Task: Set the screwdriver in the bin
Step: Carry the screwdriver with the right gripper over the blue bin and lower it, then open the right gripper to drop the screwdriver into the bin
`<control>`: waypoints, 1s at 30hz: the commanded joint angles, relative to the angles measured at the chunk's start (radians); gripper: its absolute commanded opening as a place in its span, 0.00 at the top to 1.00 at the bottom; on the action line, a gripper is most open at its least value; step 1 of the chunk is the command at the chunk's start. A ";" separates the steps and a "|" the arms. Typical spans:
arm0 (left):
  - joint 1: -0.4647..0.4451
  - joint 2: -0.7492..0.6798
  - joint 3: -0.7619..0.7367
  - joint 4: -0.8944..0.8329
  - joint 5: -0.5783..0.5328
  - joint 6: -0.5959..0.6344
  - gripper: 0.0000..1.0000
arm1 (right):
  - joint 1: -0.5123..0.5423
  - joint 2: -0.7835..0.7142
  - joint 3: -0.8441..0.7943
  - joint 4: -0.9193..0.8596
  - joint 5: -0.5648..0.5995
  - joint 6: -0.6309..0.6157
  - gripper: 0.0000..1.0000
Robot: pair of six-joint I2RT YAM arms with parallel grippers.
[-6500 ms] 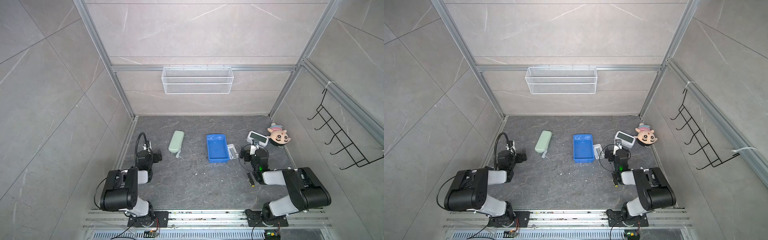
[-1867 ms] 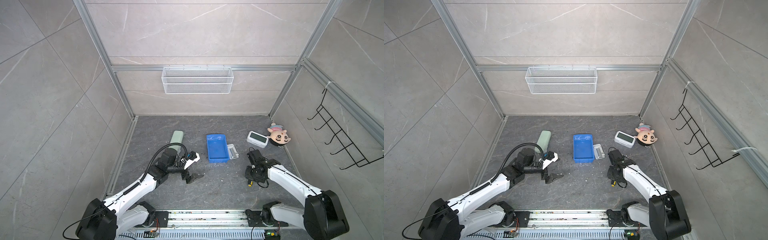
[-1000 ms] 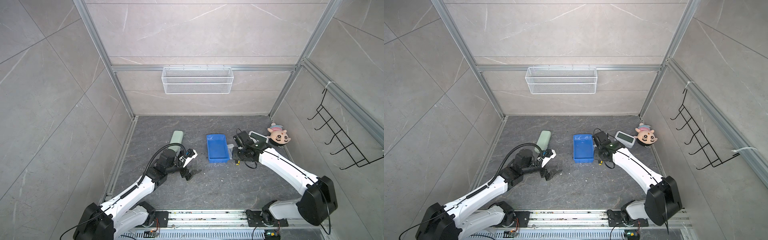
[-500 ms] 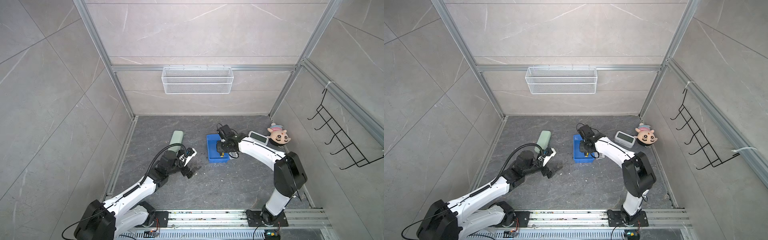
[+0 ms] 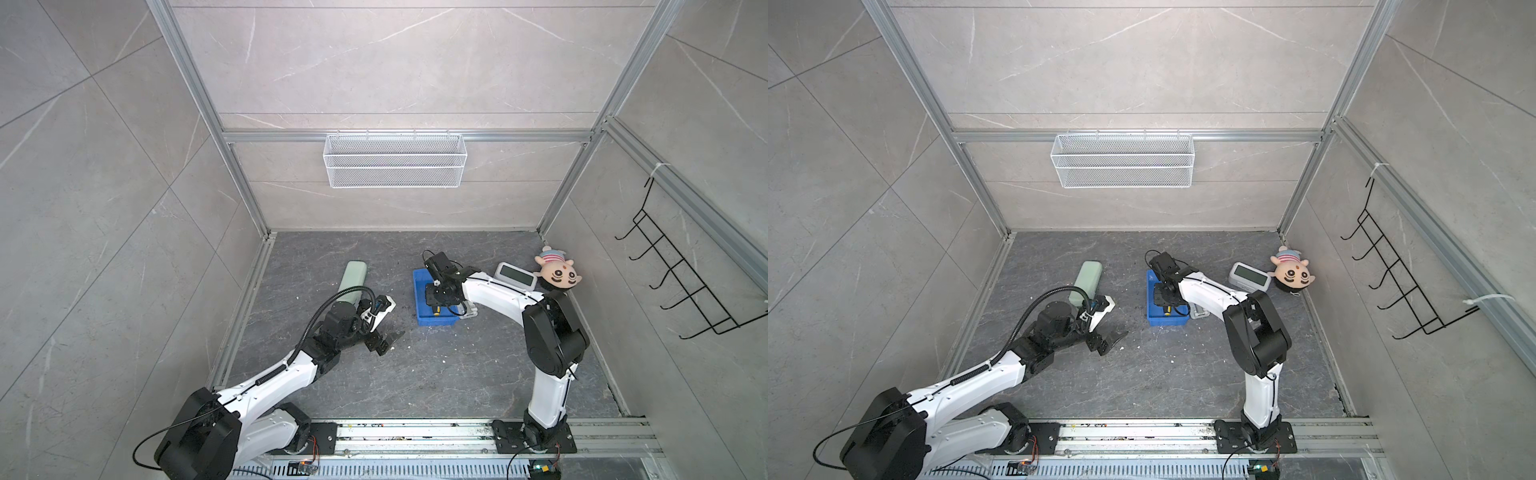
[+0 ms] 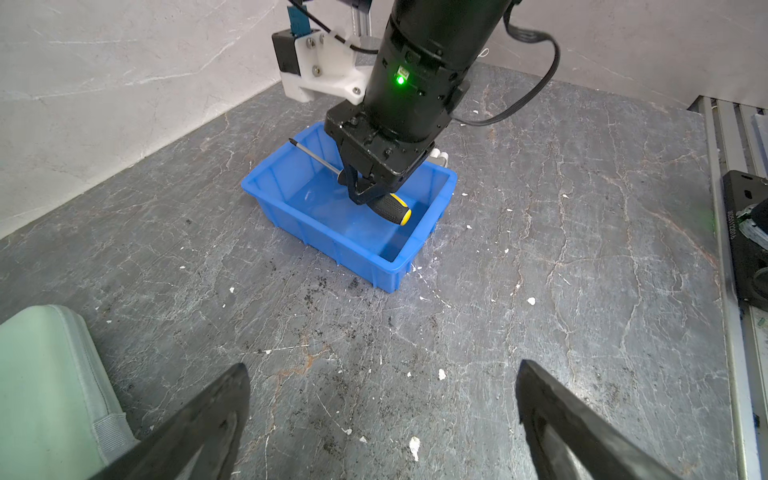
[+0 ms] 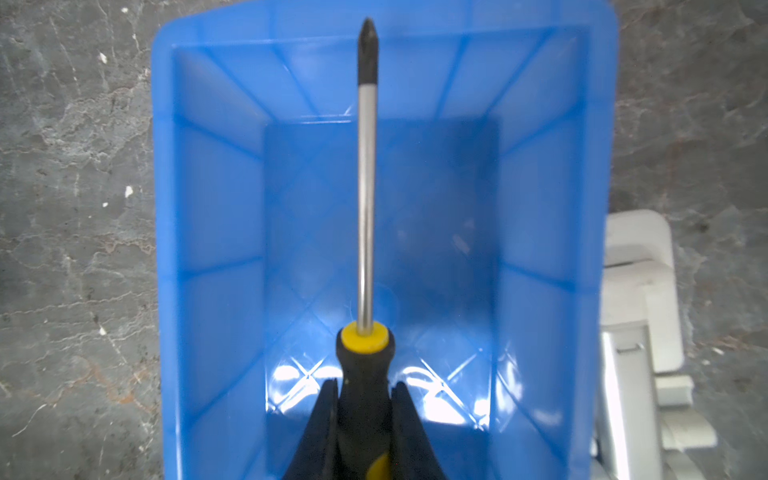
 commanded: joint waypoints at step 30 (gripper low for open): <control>0.032 -0.018 -0.016 0.015 0.005 -0.048 0.00 | 0.007 -0.242 -0.124 0.116 0.046 -0.031 0.21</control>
